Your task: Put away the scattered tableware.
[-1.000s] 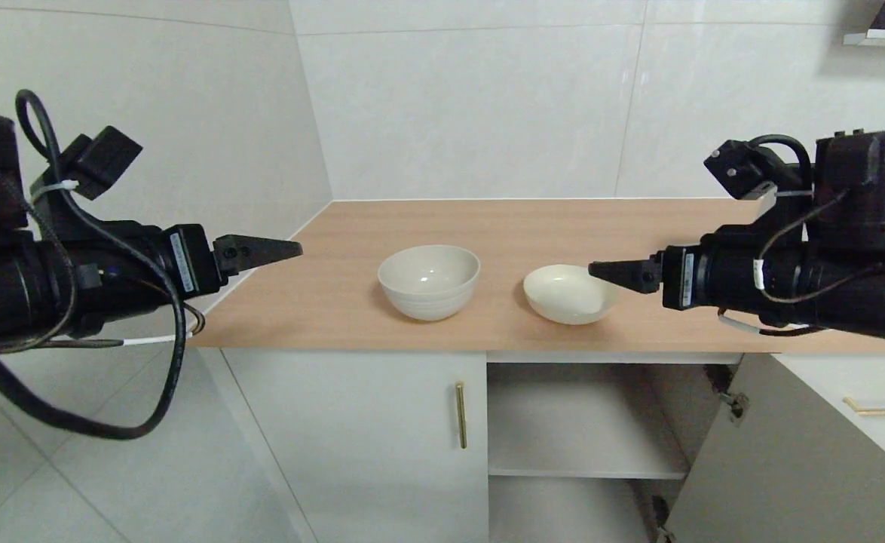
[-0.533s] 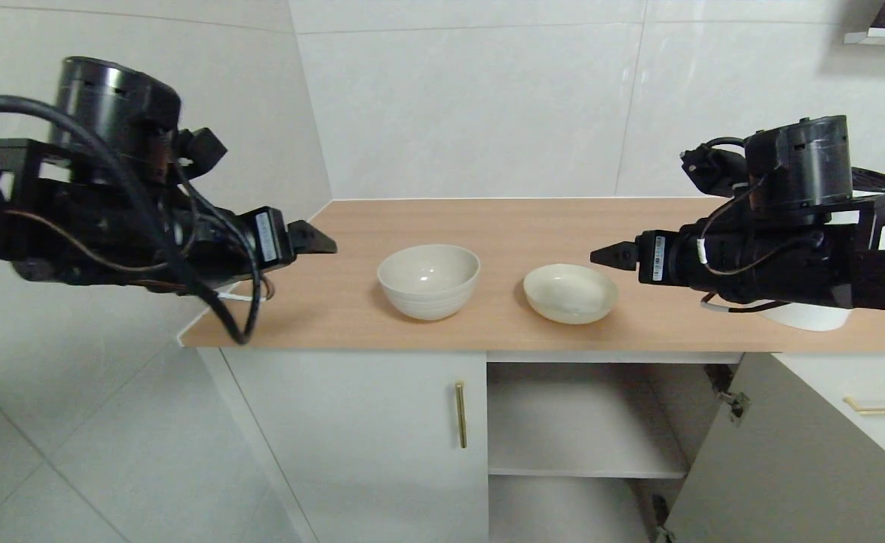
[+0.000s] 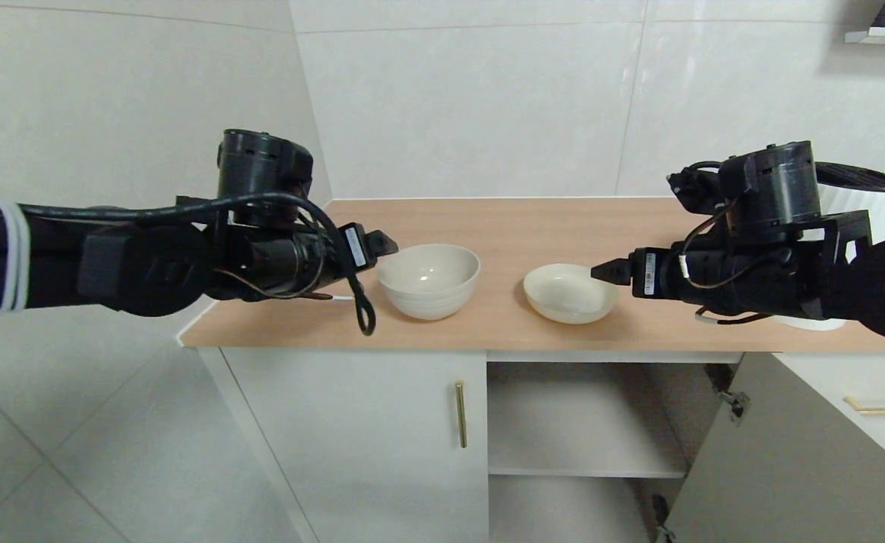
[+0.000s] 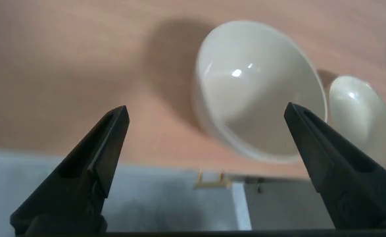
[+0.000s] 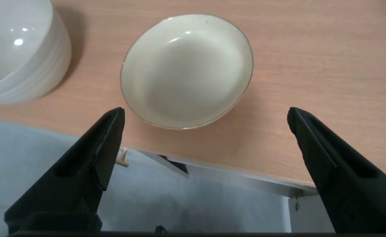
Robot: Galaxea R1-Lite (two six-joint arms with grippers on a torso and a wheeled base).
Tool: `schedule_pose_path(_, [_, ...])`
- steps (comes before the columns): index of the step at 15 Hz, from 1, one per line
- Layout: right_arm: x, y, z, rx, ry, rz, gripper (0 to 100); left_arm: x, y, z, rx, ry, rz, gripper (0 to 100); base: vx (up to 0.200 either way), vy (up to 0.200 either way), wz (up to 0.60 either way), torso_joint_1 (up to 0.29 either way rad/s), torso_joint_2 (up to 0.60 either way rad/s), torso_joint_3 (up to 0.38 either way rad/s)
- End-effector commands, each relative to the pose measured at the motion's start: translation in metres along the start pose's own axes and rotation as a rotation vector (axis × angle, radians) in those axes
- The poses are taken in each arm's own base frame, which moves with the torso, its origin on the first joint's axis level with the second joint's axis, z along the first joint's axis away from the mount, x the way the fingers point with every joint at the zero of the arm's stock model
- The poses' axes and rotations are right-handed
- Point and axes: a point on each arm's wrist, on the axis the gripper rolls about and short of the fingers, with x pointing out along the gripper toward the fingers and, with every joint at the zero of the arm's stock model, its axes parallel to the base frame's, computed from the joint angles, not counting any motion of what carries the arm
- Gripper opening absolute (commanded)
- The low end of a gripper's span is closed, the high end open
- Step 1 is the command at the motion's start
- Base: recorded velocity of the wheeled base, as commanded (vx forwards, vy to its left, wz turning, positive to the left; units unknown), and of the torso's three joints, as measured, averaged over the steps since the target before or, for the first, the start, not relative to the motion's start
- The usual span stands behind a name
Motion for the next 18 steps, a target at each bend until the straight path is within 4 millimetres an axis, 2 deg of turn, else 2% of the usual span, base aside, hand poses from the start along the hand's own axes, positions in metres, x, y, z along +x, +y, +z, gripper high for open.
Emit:
schedule_pose_path(1, [0.001,0.000,-0.002,-0.001,0.007,-0.002,100,0.032,0.003,-0.017,0.007,0.029,0.020,100,0.000,0.000,0.00,0.000,0.00,0.000])
schedule_pose_path(5, [0.002,0.000,-0.003,-0.001,-0.004,0.001,100,0.051,0.005,-0.026,0.010,0.040,0.027,100,0.000,0.000,0.00,0.000,0.00,0.000])
schedule_pose_path(10, [0.002,-0.001,-0.004,-0.001,-0.015,0.004,100,0.055,0.006,-0.029,0.012,0.050,0.032,100,0.000,0.000,0.00,0.000,0.00,0.000])
schedule_pose_path(11, [0.002,-0.001,-0.004,-0.001,-0.017,0.005,100,0.055,0.006,-0.029,0.010,0.050,0.032,0,0.000,0.000,0.00,0.000,0.00,0.000])
schedule_pose_path(15, [0.002,-0.001,-0.004,-0.001,-0.017,0.005,100,0.052,0.005,-0.027,0.009,0.040,0.027,0,0.000,0.000,0.00,0.000,0.00,0.000])
schedule_pose_path(18, [0.002,0.000,-0.003,0.001,-0.020,0.004,100,0.040,0.002,-0.020,0.007,0.012,0.024,0,0.000,0.000,0.00,0.000,0.00,0.000])
